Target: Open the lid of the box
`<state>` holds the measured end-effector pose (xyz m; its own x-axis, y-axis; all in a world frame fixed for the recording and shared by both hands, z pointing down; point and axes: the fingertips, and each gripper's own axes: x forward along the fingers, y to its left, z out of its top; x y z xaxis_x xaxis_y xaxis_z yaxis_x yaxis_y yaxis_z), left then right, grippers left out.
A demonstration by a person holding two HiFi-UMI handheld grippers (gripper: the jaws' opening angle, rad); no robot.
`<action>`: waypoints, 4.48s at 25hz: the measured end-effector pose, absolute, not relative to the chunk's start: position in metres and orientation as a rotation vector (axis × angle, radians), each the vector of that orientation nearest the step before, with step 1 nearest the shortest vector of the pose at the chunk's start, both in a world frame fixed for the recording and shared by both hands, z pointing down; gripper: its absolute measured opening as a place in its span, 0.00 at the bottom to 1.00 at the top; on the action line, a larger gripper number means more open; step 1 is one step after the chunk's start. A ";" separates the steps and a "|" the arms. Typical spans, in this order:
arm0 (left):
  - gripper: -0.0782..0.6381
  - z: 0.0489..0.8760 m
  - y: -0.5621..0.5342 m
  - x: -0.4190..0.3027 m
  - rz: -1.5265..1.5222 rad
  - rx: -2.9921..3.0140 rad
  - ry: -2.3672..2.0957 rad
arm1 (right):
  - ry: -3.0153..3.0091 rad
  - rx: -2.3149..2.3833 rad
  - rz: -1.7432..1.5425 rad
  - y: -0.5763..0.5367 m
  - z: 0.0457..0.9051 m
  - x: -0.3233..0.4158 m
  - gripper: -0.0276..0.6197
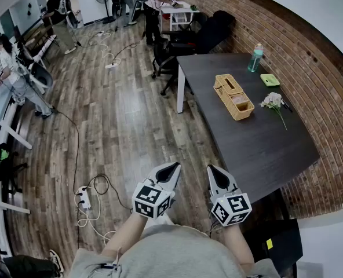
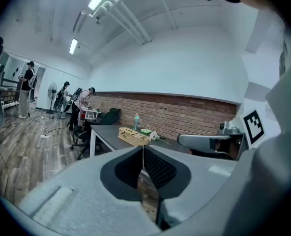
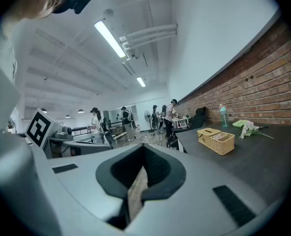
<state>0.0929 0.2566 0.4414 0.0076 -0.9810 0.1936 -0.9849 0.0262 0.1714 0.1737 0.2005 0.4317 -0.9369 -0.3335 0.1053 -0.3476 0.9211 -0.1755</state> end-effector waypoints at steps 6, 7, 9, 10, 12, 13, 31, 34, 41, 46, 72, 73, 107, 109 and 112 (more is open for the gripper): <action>0.14 0.439 0.284 0.128 -0.014 2.001 -2.096 | -3.005 0.521 0.220 0.230 0.429 0.212 0.04; 0.14 0.441 0.288 0.132 0.000 1.998 -2.103 | -3.008 0.525 0.215 0.233 0.428 0.216 0.04; 0.14 0.444 0.298 0.138 0.005 1.996 -2.104 | -3.015 0.541 0.215 0.239 0.427 0.224 0.04; 0.14 0.445 0.302 0.140 -0.005 1.994 -2.101 | -3.016 0.547 0.214 0.241 0.426 0.227 0.04; 0.14 0.446 0.310 0.143 -0.024 1.986 -2.101 | -3.014 0.543 0.206 0.247 0.426 0.231 0.04; 0.14 0.447 0.314 0.145 -0.028 1.983 -2.105 | -3.015 0.535 0.201 0.250 0.426 0.232 0.04; 0.14 0.448 0.333 0.167 -0.027 1.973 -2.133 | -3.021 0.425 0.188 0.280 0.426 0.248 0.04; 0.14 0.448 0.334 0.168 -0.031 1.972 -2.129 | -3.014 0.441 0.198 0.279 0.428 0.250 0.05; 0.14 0.448 0.338 0.165 -0.029 1.956 -2.150 | -2.997 0.467 0.230 0.273 0.435 0.251 0.05; 0.14 0.449 0.342 0.159 -0.023 1.938 -2.161 | -2.993 0.466 0.236 0.271 0.437 0.246 0.05; 0.27 0.451 0.216 0.045 -0.035 2.031 -2.053 | -2.957 0.559 0.257 0.149 0.438 0.133 0.25; 0.27 0.450 0.210 0.036 -0.034 2.038 -2.046 | -2.955 0.567 0.252 0.142 0.436 0.125 0.26; 0.39 0.443 0.055 -0.150 0.004 2.277 -1.769 | -2.845 0.940 0.238 0.002 0.424 -0.056 0.33; 0.39 0.445 0.052 -0.153 0.010 2.279 -1.766 | -2.841 0.949 0.229 0.000 0.423 -0.059 0.33; 0.39 0.447 0.048 -0.156 0.005 2.275 -1.760 | -2.832 0.965 0.221 -0.004 0.425 -0.059 0.34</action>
